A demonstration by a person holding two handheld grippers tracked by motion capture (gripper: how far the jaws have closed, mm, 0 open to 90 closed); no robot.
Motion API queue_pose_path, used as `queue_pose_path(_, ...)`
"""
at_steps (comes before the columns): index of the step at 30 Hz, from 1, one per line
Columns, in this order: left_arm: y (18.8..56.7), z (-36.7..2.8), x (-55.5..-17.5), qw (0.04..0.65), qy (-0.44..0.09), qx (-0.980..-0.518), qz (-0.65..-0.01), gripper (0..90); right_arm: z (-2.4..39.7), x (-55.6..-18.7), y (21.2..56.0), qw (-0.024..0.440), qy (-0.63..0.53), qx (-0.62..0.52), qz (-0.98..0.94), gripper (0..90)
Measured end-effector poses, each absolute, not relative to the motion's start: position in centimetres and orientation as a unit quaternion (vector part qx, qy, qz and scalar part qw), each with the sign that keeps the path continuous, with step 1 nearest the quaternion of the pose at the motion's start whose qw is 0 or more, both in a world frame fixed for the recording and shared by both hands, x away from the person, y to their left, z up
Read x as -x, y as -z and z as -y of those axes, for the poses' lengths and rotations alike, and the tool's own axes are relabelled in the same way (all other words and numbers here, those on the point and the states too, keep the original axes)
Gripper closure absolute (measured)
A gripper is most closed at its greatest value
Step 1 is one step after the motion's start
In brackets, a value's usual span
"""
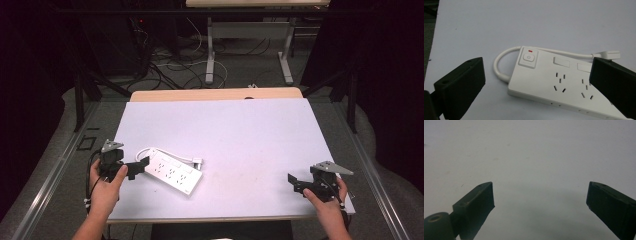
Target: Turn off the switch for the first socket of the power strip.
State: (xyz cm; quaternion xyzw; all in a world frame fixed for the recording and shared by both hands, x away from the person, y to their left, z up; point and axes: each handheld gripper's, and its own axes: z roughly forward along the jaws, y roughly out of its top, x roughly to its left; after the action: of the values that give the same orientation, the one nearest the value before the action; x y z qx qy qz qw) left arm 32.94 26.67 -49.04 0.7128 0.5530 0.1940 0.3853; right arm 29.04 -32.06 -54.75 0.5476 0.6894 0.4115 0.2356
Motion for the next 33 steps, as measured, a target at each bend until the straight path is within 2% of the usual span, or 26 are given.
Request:
queue_pose_path(13,50.7,-28.5,-30.8,0.412,-0.206,-0.685,-0.565,0.4,32.2,-29.0,54.7,0.234,-0.411,-0.545,-0.692,7.1)
queue_pose_path(33,52.5,-29.8,-29.9,0.423,-0.206,-0.667,-0.578,0.5,32.2,-29.0,54.6,0.233,-0.411,-0.547,-0.691,7.1)
